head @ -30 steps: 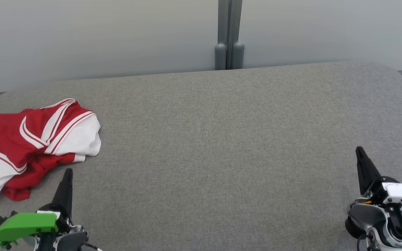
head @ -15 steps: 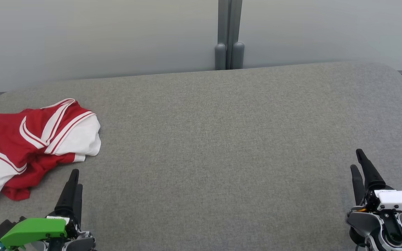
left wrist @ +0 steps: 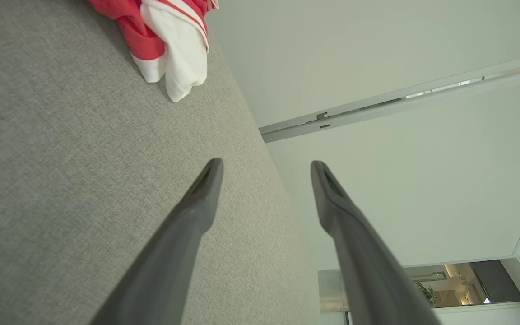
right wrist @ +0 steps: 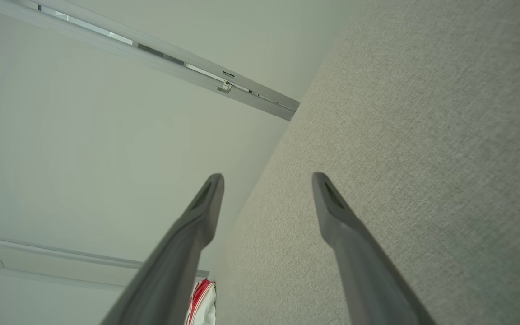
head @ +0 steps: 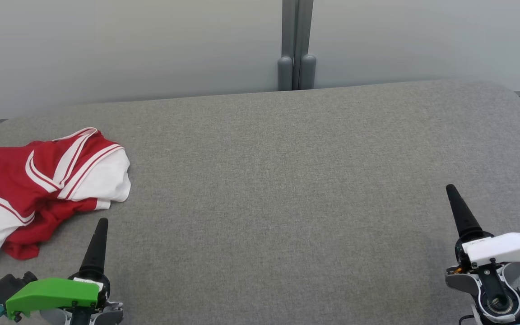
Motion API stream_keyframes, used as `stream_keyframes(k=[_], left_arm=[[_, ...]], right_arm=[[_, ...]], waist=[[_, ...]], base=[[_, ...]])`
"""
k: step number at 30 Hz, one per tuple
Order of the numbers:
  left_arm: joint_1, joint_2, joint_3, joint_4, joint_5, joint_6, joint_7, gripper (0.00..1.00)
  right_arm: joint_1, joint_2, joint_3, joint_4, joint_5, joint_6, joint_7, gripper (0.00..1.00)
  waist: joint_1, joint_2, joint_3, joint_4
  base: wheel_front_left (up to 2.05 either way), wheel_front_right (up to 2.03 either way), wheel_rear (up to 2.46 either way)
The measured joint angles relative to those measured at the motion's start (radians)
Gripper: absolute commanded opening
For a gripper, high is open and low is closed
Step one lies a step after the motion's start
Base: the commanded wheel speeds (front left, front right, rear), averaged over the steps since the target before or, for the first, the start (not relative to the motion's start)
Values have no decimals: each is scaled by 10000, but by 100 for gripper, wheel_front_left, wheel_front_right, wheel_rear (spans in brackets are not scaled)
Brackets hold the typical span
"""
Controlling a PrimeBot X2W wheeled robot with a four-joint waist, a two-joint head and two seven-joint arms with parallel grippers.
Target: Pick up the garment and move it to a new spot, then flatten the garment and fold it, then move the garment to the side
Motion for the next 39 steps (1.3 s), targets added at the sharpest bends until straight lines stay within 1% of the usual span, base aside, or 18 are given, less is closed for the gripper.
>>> stream_keyframes(k=[2, 4, 6, 14, 22, 24, 27, 28, 31, 35, 39], left_arm=[[0, 40, -86, -6, 219, 6, -96, 100], [0, 86, -196, -13, 571, 10, -176, 100], [0, 117, -263, -35, 802, 21, -257, 100], [0, 201, -299, -278, 2130, 282, -520, 100], [5, 288, -602, -431, 3603, 451, -790, 100], [7, 324, -667, -506, 3992, 497, -878, 100], [37, 359, -759, -583, 4533, 533, -974, 100], [70, 364, -796, -598, 4681, 535, -1009, 100], [200, 382, -878, -629, 5195, 631, -1116, 100], [216, 489, -966, -709, 5894, 639, -1233, 100], [239, 571, -1039, -807, 6627, 757, -1406, 100]], right_arm=[[0, 2, 188, -35, -454, -15, -40, 100], [0, -13, 370, -63, -834, -155, -130, 100], [1, -40, 535, -73, -1162, -180, -207, 100], [16, -174, 1055, -115, -2426, -391, -453, 100], [126, -236, 1413, -107, -3567, -531, -754, 100], [141, -251, 1475, -100, -3862, -614, -828, 100], [208, -293, 1576, -96, -4245, -621, -936, 100], [240, -301, 1611, -96, -4410, -698, -965, 100], [324, -336, 1682, -79, -4803, -757, -1053, 100], [325, -449, 1770, -77, -5379, -859, -1156, 100], [328, -525, 1889, -77, -5973, -890, -1331, 100]], waist=[[0, 0, -1, 5], [0, 0, -4, 11], [0, 0, -8, 19], [0, 0, -32, 49], [0, 0, -72, 61], [0, 0, -78, 65], [0, 0, -86, 74], [0, 0, -88, 76], [0, 0, -94, 84], [0, 0, -98, 92], [0, 0, -100, 96]], base=[[0, 0, 0], [0, 0, 0], [0, 0, 0], [0, 0, 0], [0, 0, 0], [0, 0, 0], [0, 0, 0], [0, 0, 0], [0, 0, 0], [0, 0, 0], [0, 0, 0]])
